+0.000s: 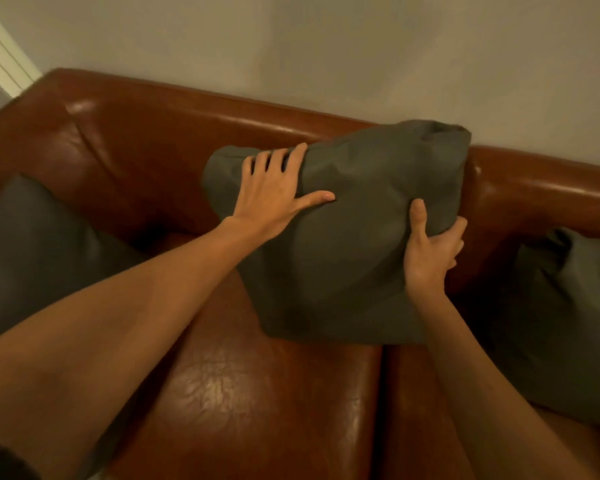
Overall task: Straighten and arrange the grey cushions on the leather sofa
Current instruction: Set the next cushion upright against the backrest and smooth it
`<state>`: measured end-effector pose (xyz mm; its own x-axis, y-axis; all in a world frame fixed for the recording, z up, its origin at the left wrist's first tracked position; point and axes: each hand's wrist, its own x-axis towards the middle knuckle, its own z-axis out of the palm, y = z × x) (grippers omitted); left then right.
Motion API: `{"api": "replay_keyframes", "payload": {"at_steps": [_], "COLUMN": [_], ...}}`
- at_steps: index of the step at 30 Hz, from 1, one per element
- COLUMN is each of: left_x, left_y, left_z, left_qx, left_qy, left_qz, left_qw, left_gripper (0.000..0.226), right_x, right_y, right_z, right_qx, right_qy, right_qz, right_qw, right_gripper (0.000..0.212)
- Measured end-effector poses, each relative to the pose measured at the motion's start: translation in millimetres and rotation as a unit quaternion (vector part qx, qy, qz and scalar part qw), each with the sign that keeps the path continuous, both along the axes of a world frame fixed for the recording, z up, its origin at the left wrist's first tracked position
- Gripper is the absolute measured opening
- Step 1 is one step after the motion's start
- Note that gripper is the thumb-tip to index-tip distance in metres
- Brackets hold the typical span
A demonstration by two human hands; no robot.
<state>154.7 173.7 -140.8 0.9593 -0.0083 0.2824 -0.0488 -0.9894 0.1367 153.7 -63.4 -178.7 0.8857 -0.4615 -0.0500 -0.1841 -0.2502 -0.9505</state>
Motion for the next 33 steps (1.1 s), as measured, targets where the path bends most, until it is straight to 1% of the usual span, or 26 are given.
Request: {"api": "replay_keyframes", "payload": {"at_steps": [3, 5, 8, 10, 13, 16, 18, 19, 21, 23, 24, 27, 29, 30, 33], "left_x": [-21, -34, -54, -68, -84, -94, -100, -101, -103, -103, -101, -85, -69, -61, -40], "left_y": [27, 40, 53, 60, 69, 76, 83, 89, 103, 116, 122, 132, 138, 140, 146], "left_z": [0, -5, -23, -39, -65, -89, -103, -111, -125, -132, -133, -119, -107, -102, -91], "left_qx": [-0.036, -0.075, -0.168, -0.231, -0.328, -0.387, -0.423, -0.444, -0.487, -0.527, -0.538, -0.551, -0.559, -0.561, -0.57], "left_qy": [-0.027, -0.038, -0.018, -0.014, 0.001, 0.025, 0.069, 0.097, 0.14, 0.163, 0.174, 0.178, 0.161, 0.157, 0.124], "left_qz": [0.033, 0.059, 0.104, 0.127, 0.164, 0.199, 0.22, 0.236, 0.257, 0.254, 0.251, 0.254, 0.252, 0.249, 0.247], "left_qw": [0.998, 0.995, 0.98, 0.965, 0.93, 0.9, 0.876, 0.859, 0.823, 0.795, 0.786, 0.775, 0.774, 0.774, 0.773], "left_gripper": [0.092, 0.085, 0.082, 0.082, 0.081, 0.074, 0.073, 0.074, 0.079, 0.094, 0.097, 0.091, 0.103, 0.105, 0.087], "right_x": [0, 0, 2, 4, 8, 13, 16, 19, 24, 31, 36, 48, 52, 52, 49], "right_y": [28, 45, 71, 88, 117, 148, 170, 182, 204, 220, 224, 216, 200, 187, 138], "right_z": [23, 39, 56, 62, 60, 50, 38, 30, 12, -2, -6, -9, -10, -11, -20], "right_qx": [-0.048, -0.085, -0.155, -0.217, -0.303, -0.384, -0.432, -0.456, -0.492, -0.501, -0.497, -0.464, -0.437, -0.428, -0.4], "right_qy": [-0.046, -0.076, -0.1, -0.117, -0.137, -0.144, -0.142, -0.139, -0.126, -0.116, -0.11, -0.1, -0.094, -0.087, -0.052], "right_qz": [0.038, 0.059, 0.097, 0.133, 0.182, 0.215, 0.242, 0.261, 0.308, 0.344, 0.353, 0.376, 0.37, 0.351, 0.244], "right_qw": [0.997, 0.992, 0.978, 0.96, 0.926, 0.886, 0.857, 0.839, 0.805, 0.786, 0.785, 0.796, 0.814, 0.828, 0.882], "right_gripper": [0.053, 0.056, 0.057, 0.059, 0.065, 0.072, 0.074, 0.076, 0.08, 0.082, 0.082, 0.077, 0.069, 0.067, 0.063]}}
